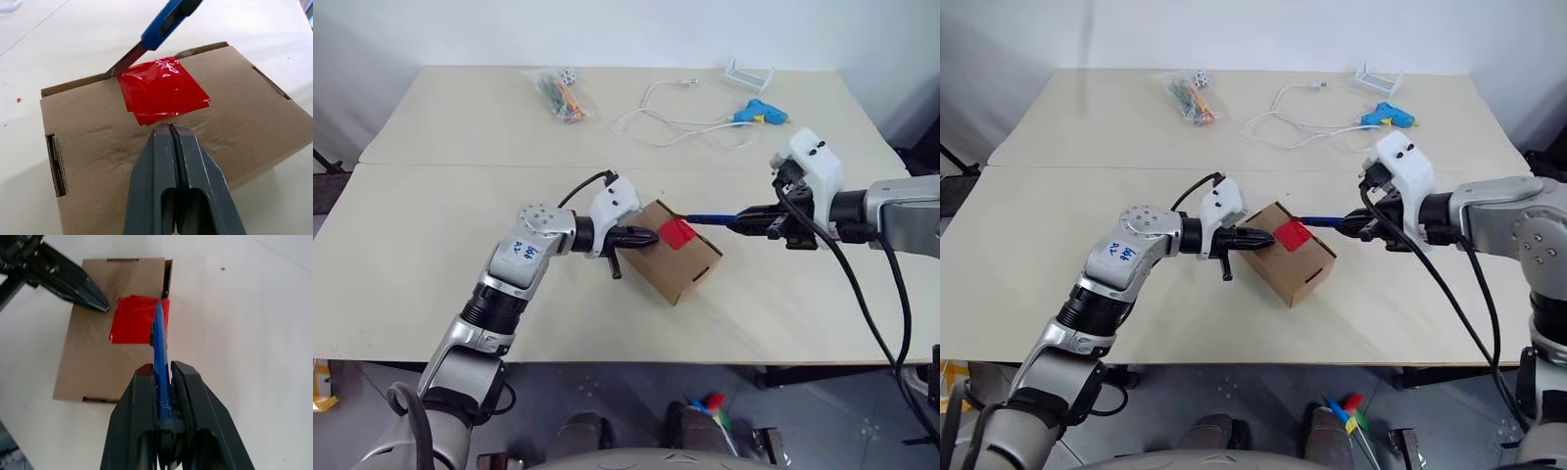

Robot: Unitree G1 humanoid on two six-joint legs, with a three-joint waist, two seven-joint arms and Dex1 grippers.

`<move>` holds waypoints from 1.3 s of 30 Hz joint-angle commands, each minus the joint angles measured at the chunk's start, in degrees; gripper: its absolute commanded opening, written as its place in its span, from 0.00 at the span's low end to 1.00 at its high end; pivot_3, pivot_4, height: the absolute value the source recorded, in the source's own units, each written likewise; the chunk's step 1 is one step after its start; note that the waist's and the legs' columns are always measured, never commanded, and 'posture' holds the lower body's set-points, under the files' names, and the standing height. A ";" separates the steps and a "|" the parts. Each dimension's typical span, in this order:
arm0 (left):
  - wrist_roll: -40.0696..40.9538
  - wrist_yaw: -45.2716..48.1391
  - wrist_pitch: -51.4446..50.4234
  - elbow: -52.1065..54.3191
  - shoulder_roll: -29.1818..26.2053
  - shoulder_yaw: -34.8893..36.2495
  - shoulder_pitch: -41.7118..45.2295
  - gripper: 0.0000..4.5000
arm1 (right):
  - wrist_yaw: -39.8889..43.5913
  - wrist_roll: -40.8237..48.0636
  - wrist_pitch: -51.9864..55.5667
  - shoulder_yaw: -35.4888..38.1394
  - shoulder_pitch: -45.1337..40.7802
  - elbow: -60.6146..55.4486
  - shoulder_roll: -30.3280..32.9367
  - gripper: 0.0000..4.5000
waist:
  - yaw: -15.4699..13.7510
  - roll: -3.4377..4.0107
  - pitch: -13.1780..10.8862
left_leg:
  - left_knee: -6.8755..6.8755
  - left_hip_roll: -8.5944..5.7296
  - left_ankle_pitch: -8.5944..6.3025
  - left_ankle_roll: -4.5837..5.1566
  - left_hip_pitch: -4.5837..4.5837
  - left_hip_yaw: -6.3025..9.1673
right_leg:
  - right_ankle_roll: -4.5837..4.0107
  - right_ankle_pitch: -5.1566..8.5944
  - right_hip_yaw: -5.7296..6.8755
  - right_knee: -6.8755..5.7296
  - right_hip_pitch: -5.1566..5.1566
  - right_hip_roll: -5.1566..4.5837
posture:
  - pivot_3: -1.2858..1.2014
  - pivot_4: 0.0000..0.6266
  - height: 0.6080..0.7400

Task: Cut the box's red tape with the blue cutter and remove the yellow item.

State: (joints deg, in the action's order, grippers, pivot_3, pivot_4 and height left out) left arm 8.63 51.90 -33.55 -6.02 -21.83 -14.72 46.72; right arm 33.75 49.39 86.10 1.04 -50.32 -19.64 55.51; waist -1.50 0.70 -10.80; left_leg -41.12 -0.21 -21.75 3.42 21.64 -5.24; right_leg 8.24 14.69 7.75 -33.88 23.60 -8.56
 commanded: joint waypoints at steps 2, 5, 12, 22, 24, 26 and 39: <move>-1.20 -0.57 -1.45 0.32 -0.45 -1.65 -1.47 0.00 | 2.14 -0.62 1.52 -1.76 0.33 -0.46 2.41 0.04 | -0.02 0.00 0.00 | 0.00 0.00 0.00 0.00 -0.02 0.00 | 0.00 0.00 0.00 0.00 -0.02 0.00 | 0.52 0.24 1.00; -1.16 -0.84 -1.89 0.43 -0.41 -1.68 -1.52 0.00 | 2.83 -1.13 1.90 -2.23 0.33 -0.35 2.95 0.04 | -0.01 0.00 0.00 | -0.01 0.00 0.00 0.00 -0.02 -0.01 | 0.00 0.00 -0.02 0.00 -0.02 0.00 | 0.52 0.24 1.00; -1.10 -1.26 -2.57 0.77 -0.30 -1.91 -1.85 0.00 | 3.59 -0.98 4.10 -1.93 0.16 -1.08 3.53 0.04 | 0.01 0.00 0.00 | -0.01 0.00 0.00 0.00 -0.10 -0.02 | 0.00 0.00 -0.04 0.00 -0.08 -0.01 | 0.52 0.24 1.00; -1.03 -1.34 -2.93 0.85 -0.46 -1.99 -2.01 0.00 | 5.06 5.65 6.40 4.38 5.88 -5.40 10.14 0.04 | -0.04 -0.01 0.00 | 0.00 0.00 -0.01 -0.01 -0.12 0.00 | 0.00 0.00 -0.05 0.00 -0.09 -0.02 | 0.52 0.24 1.00; -0.97 -1.23 -2.79 0.83 -0.56 -1.92 -2.06 0.00 | 4.47 7.41 6.40 7.51 6.76 -5.61 9.72 0.04 | -0.02 -0.01 0.00 | -0.01 0.00 0.00 -0.01 -0.14 -0.01 | 0.00 0.00 -0.07 0.00 -0.11 -0.02 | 0.52 0.24 1.00; -1.00 -1.18 -1.96 0.63 -0.47 -1.81 -1.99 0.00 | 4.55 8.05 6.40 12.27 7.03 -6.07 8.35 0.04 | -0.01 0.00 0.00 | -0.02 0.01 0.00 -0.01 -0.15 -0.04 | -0.01 0.00 -0.11 0.00 -0.11 -0.02 | 0.52 0.24 1.00; 6.61 11.96 17.60 -4.68 -5.90 8.33 2.11 0.00 | 16.22 -12.29 -31.90 43.44 40.65 13.25 4.77 0.04 | -0.35 -0.17 0.03 | 0.02 -0.01 -0.01 0.01 -0.17 -0.11 | 0.03 -0.02 -0.10 0.02 -0.15 0.02 | 0.52 0.24 1.00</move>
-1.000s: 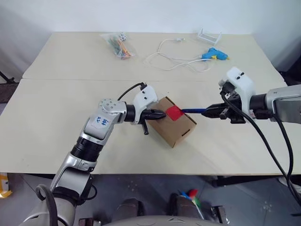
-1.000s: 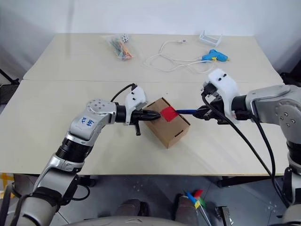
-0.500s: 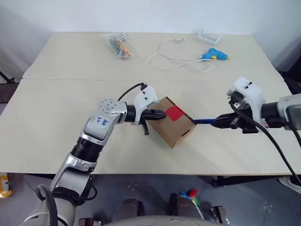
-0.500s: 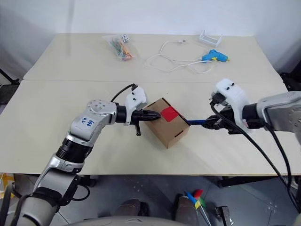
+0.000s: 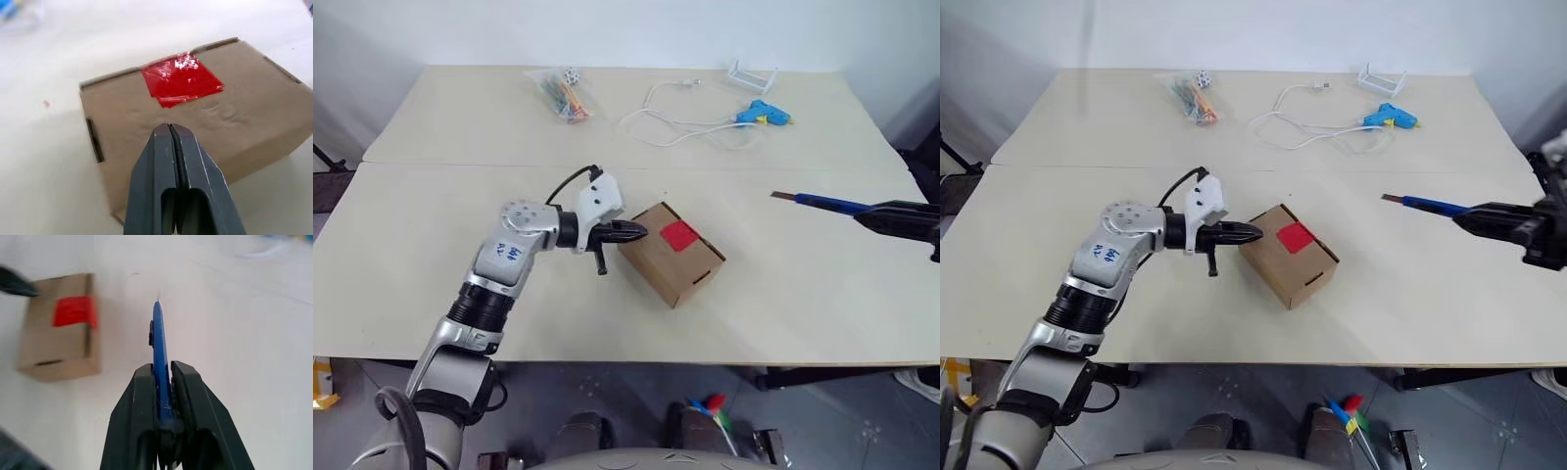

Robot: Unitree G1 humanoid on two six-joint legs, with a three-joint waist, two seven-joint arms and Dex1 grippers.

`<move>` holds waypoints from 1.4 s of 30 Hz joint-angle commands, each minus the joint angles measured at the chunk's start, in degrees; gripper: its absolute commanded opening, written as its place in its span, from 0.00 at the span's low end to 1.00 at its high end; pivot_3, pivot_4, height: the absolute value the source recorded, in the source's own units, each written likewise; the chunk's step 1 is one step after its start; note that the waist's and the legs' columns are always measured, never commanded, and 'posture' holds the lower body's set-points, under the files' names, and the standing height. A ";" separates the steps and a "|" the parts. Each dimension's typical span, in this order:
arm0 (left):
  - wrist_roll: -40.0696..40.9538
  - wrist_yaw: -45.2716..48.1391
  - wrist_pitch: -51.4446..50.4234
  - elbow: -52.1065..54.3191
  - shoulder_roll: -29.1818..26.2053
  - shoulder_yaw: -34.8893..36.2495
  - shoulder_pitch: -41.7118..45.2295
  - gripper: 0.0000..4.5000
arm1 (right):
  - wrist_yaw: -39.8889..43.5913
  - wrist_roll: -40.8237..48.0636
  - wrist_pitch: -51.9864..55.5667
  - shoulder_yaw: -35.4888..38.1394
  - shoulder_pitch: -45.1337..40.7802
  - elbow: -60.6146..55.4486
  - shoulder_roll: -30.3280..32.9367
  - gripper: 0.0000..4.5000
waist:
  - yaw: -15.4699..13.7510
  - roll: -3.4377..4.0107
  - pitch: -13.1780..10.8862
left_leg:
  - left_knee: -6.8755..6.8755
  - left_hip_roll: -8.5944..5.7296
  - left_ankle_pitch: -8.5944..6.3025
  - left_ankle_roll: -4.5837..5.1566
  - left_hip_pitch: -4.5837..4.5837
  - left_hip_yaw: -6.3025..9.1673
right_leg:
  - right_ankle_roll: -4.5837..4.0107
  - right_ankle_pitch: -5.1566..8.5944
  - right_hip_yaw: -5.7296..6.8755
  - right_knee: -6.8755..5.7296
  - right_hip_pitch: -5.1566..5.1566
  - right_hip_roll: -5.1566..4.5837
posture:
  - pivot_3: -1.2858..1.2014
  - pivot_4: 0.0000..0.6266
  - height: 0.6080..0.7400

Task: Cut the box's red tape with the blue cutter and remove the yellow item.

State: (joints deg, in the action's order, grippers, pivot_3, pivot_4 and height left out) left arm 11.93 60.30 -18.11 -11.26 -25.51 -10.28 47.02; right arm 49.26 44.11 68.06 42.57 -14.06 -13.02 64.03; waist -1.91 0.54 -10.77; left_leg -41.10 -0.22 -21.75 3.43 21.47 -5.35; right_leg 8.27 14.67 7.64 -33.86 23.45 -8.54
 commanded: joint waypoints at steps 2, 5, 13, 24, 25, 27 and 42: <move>4.78 6.06 0.86 0.57 -4.75 5.12 1.25 0.00 | 0.84 -13.15 -26.12 -0.83 7.73 12.67 -6.39 0.04 | 0.32 0.03 0.00 | -0.02 -0.03 0.01 0.02 -0.01 -0.05 | 0.00 0.00 -0.04 0.00 0.00 -0.01 | 0.52 0.24 1.00; 4.83 9.60 -0.48 1.19 -10.62 5.79 -2.82 0.00 | -3.20 -21.71 -44.48 -5.80 7.19 23.16 -11.01 0.04 | 1.11 0.13 0.00 | 0.05 -0.07 0.02 0.01 -0.11 -0.15 | 0.01 0.01 -0.11 -0.02 0.01 0.00 | 0.52 0.24 1.00; 3.78 5.33 -0.44 3.85 -14.58 8.96 -13.31 0.00 | -1.58 -22.73 -53.61 -10.58 4.91 33.39 -14.93 0.23 | 2.25 0.41 -0.08 | 0.17 0.04 0.06 -0.06 -0.27 -0.20 | 0.00 0.02 -0.25 -0.07 -0.01 0.03 | 0.52 0.24 1.00; 5.90 -2.75 -12.09 19.01 -16.57 11.82 -26.44 0.00 | 11.86 -5.27 -33.17 -8.26 12.22 7.96 -6.71 0.47 | 1.40 0.29 -0.02 | 0.04 0.13 0.05 -0.05 -0.27 0.00 | -0.10 -0.03 -0.19 -0.07 -0.11 0.00 | 0.52 0.24 1.00; 6.01 -3.32 -12.70 19.50 -16.29 11.62 -26.48 0.00 | 11.05 -5.41 -32.80 -9.26 11.66 7.00 -6.99 0.43 | 1.34 0.29 -0.02 | 0.01 0.13 0.05 -0.06 -0.30 0.02 | -0.14 -0.06 -0.19 -0.06 -0.15 -0.01 | 0.52 0.24 1.00; 5.53 -5.68 -13.92 19.99 -13.93 10.04 -25.45 0.00 | 7.77 -11.04 -37.47 -18.13 6.69 4.85 -9.63 0.32 | 1.29 0.28 -0.01 | -0.01 0.08 0.05 -0.06 -0.35 -0.02 | -0.15 -0.06 -0.25 -0.01 -0.21 -0.07 | 0.52 0.24 1.00; 1.04 -15.31 -20.88 16.57 -0.54 -1.38 -15.75 0.00 | 8.52 -29.27 -56.21 -47.74 -11.96 17.11 -29.54 0.01 | 1.76 0.31 -0.02 | 0.18 0.05 0.14 -0.15 -0.11 0.07 | -0.16 -0.11 0.04 -0.16 0.10 0.03 | 0.52 0.24 1.00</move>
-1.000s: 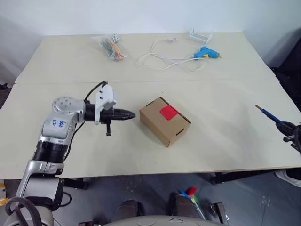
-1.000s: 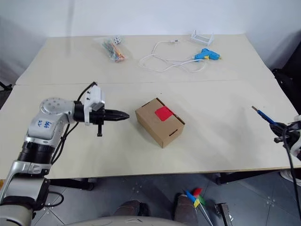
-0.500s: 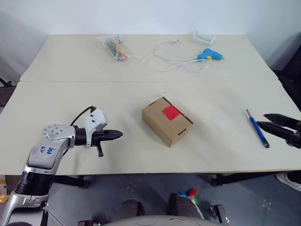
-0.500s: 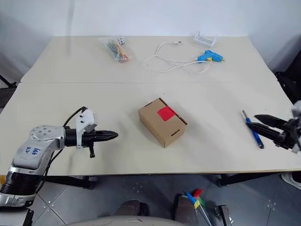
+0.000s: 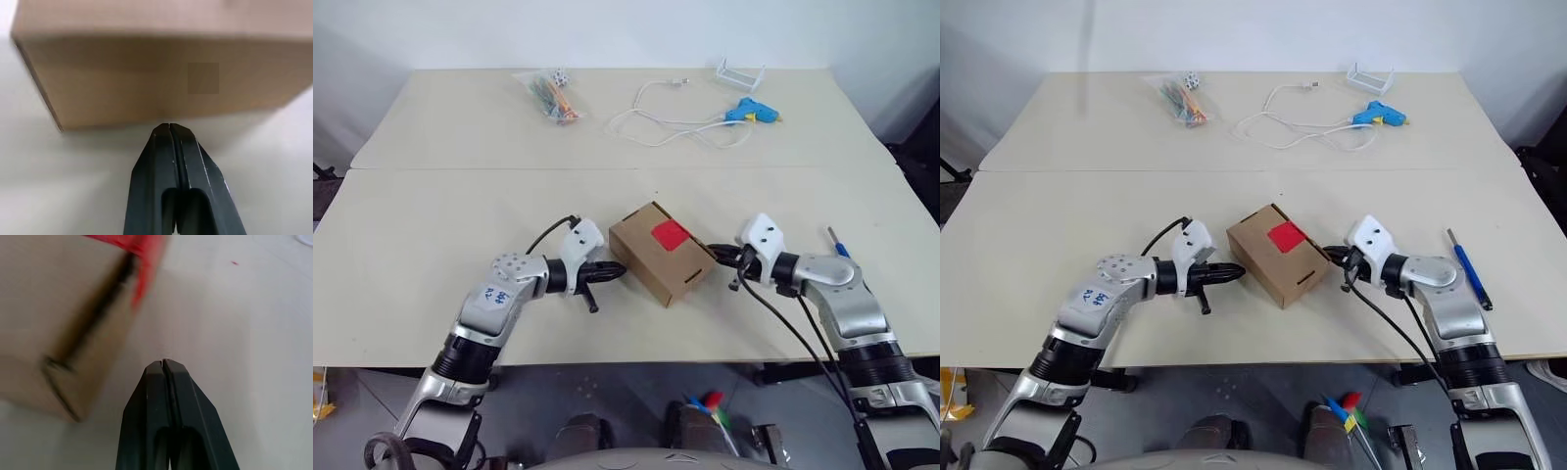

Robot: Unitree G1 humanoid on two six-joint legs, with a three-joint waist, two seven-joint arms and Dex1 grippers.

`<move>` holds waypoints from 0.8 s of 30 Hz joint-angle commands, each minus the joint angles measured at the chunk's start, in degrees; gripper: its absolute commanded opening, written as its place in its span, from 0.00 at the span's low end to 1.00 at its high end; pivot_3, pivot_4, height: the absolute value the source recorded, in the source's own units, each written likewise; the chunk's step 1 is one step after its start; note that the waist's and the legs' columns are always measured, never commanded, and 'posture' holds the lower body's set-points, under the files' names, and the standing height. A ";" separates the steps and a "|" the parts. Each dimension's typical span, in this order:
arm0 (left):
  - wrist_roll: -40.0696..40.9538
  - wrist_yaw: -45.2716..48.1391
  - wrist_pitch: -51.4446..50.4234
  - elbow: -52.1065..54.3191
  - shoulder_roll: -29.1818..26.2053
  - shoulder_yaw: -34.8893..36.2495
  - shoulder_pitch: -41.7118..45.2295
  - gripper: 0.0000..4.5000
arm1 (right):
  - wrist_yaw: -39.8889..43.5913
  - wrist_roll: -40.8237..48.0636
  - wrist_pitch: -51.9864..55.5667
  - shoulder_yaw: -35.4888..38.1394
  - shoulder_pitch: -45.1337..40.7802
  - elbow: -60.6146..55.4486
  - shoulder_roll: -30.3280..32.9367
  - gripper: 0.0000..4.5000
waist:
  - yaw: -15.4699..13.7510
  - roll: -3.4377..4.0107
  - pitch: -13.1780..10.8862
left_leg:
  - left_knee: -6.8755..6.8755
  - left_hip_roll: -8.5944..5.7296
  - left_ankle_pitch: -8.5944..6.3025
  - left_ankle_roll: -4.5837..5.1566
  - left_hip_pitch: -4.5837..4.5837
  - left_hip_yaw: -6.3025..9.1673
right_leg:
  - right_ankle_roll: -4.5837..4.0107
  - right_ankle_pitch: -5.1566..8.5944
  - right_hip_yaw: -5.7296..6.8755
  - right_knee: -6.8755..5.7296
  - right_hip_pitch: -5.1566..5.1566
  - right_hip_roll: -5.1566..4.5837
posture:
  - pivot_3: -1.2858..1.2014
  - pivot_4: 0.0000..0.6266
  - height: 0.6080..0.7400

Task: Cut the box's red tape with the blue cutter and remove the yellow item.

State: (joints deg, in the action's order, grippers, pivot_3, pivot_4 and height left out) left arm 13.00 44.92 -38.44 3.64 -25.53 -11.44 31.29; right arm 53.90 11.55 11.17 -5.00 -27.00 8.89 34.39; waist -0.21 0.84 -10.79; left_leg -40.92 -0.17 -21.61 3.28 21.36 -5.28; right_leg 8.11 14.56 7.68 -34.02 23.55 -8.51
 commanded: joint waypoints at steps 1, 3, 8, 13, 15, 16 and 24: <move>0.10 0.18 -0.73 2.07 -0.75 -0.19 -0.25 0.00 | 4.76 4.19 1.76 -0.18 1.53 -6.21 0.15 0.01 | 0.11 0.00 0.00 | 0.00 0.01 0.00 0.00 0.00 0.00 | 0.00 0.00 0.00 0.00 0.00 0.00 | 0.52 0.24 1.00; 0.99 1.01 -1.42 3.60 -1.73 0.28 -1.08 0.00 | 6.34 6.13 5.05 -0.21 3.34 -10.26 0.99 0.01 | 0.09 0.00 0.00 | -0.03 0.03 0.00 0.00 0.00 0.00 | 0.00 0.00 -0.02 0.00 -0.02 0.02 | 0.52 0.24 1.00; 5.77 5.97 -3.71 11.02 -6.29 1.91 -5.33 0.00 | 8.01 8.62 12.32 -0.81 9.91 -21.58 4.70 0.01 | 0.04 0.00 0.00 | -0.08 0.04 0.00 -0.01 -0.05 0.00 | 0.00 0.00 -0.08 -0.01 -0.06 0.00 | 0.52 0.24 1.00; 9.70 8.28 -8.27 17.71 -10.61 2.68 -9.34 0.00 | 6.29 10.11 18.08 -0.51 15.40 -29.64 6.91 0.01 | 0.02 0.00 0.00 | -0.11 0.04 -0.01 -0.02 -0.08 -0.01 | -0.02 0.01 -0.13 0.05 -0.11 -0.02 | 0.52 0.24 1.00; 10.85 8.42 -9.37 19.03 -11.41 2.81 -10.05 0.00 | 4.81 11.24 20.60 0.11 17.04 -32.46 6.83 0.01 | -0.02 0.00 0.00 | -0.13 0.04 -0.01 -0.02 -0.11 -0.01 | -0.02 0.01 -0.14 0.02 -0.13 -0.03 | 0.52 0.24 1.00; 11.22 8.25 -9.73 19.45 -11.65 2.87 -10.30 0.00 | 4.26 11.68 21.48 0.36 17.64 -33.60 6.85 0.01 | -0.04 0.00 0.00 | -0.13 0.04 -0.01 -0.02 -0.11 -0.01 | -0.03 0.01 -0.14 0.03 -0.13 -0.03 | 0.52 0.24 1.00; 12.25 7.09 -10.81 20.62 -12.91 3.84 -12.03 0.00 | 2.95 12.38 22.85 3.42 22.66 -35.91 9.74 0.01 | -0.35 0.00 0.00 | -0.13 0.02 -0.01 -0.02 -0.11 -0.04 | -0.04 0.02 -0.18 0.05 -0.13 -0.03 | 0.52 0.24 1.00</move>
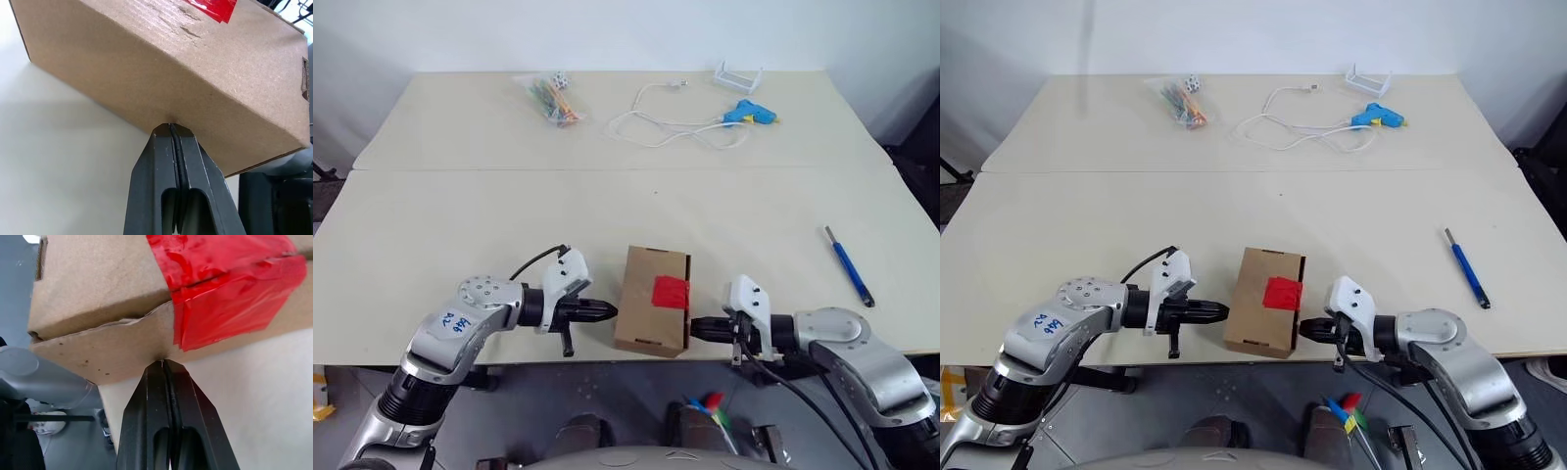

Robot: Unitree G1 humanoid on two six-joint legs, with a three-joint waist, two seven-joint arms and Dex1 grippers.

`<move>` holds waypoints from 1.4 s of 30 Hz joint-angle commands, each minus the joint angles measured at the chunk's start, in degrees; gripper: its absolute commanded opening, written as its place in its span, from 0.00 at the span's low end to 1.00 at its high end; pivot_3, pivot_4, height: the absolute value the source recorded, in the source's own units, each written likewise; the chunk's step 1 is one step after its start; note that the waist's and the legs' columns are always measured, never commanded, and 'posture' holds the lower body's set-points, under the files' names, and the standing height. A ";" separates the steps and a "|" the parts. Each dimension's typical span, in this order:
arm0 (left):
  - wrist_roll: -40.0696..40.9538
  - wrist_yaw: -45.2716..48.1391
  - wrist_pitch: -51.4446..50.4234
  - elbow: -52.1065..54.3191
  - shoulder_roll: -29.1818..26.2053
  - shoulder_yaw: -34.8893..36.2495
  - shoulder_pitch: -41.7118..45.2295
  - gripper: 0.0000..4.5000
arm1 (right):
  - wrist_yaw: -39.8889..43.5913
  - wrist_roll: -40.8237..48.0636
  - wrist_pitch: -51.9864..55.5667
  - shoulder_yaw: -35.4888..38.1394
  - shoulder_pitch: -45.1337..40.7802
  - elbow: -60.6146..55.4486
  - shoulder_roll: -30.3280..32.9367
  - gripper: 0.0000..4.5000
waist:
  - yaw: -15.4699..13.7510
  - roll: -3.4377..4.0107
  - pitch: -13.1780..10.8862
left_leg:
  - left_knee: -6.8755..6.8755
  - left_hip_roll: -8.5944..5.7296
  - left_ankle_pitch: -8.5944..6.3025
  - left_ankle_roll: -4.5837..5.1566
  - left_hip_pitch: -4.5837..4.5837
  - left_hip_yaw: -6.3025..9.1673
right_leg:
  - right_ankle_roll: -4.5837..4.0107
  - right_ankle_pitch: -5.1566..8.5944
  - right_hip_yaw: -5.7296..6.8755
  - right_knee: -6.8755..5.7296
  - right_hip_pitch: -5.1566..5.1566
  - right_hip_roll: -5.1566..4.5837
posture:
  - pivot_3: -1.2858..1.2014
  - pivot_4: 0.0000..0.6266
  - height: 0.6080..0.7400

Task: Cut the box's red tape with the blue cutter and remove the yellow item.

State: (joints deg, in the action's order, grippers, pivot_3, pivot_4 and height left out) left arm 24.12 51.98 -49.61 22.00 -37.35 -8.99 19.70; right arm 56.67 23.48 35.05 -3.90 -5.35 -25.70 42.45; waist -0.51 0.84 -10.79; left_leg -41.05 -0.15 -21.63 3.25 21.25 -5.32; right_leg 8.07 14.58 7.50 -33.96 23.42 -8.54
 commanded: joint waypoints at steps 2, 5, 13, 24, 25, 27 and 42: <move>1.62 1.18 0.72 2.03 -2.48 1.85 -1.00 0.00 | 0.46 0.84 -1.28 3.68 1.76 -1.12 2.85 0.01 | -0.19 0.00 0.00 | 0.00 0.00 0.00 0.00 0.00 -0.02 | 0.00 0.00 -0.02 0.01 0.00 0.00 | 0.52 0.24 1.00; 3.51 6.43 1.67 -0.62 -8.08 5.09 -0.86 0.00 | -0.58 5.37 3.72 9.94 1.96 -1.37 4.29 0.01 | -0.22 0.00 0.00 | 0.00 0.00 0.00 0.00 -0.01 -0.05 | -0.02 0.01 -0.04 0.02 0.01 0.01 | 0.52 0.24 1.00; 4.25 13.33 8.45 -12.20 -3.53 2.04 18.22 0.00 | -20.03 35.53 41.84 24.63 -11.53 -3.61 -0.51 0.38 | -1.07 0.01 0.00 | -0.12 0.00 0.02 0.04 0.06 0.03 | -0.10 0.03 -0.01 0.03 -0.01 -0.06 | 0.52 0.24 1.00; -7.27 11.74 21.26 -19.21 7.85 -9.66 22.40 0.00 | -41.29 42.67 57.45 23.93 -18.09 -4.92 -10.44 0.83 | -0.79 -0.02 0.01 | 0.10 -0.08 -0.04 0.01 0.20 -0.12 | -0.05 0.00 0.11 -0.02 0.26 0.13 | 0.52 0.24 1.00; -7.69 11.98 21.48 -18.97 7.74 -10.04 22.05 0.00 | -42.11 43.17 57.45 23.86 -18.09 -4.84 -10.42 0.83 | -0.78 -0.01 0.01 | 0.09 -0.07 -0.04 0.02 0.20 -0.12 | -0.04 0.00 0.09 -0.01 0.25 0.12 | 0.52 0.24 1.00; -8.38 12.04 21.83 -18.75 7.50 -10.47 21.37 0.00 | -43.37 43.92 57.45 23.64 -17.89 -4.88 -9.96 0.83 | -0.79 -0.02 0.01 | 0.08 -0.06 -0.04 0.02 0.19 -0.15 | -0.04 0.00 0.07 -0.01 0.24 0.12 | 0.52 0.24 1.00; -11.68 12.39 21.92 -17.27 6.54 -12.69 18.35 0.00 | -47.47 47.65 57.45 24.83 -14.77 -1.45 -6.85 0.83 | -0.85 -0.06 0.05 | 0.03 0.04 -0.04 0.04 0.02 -0.11 | -0.04 0.00 0.04 0.03 0.02 0.10 | 0.52 0.24 1.00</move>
State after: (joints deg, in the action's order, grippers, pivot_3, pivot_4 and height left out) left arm 14.00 63.92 -27.26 4.53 -30.24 -19.80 39.57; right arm 9.99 70.53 92.02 20.37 -20.71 -27.01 34.64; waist -1.35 0.79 -10.74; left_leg -41.02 -0.11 -21.66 3.29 21.26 -5.46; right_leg 8.02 14.57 7.50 -33.92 23.44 -8.44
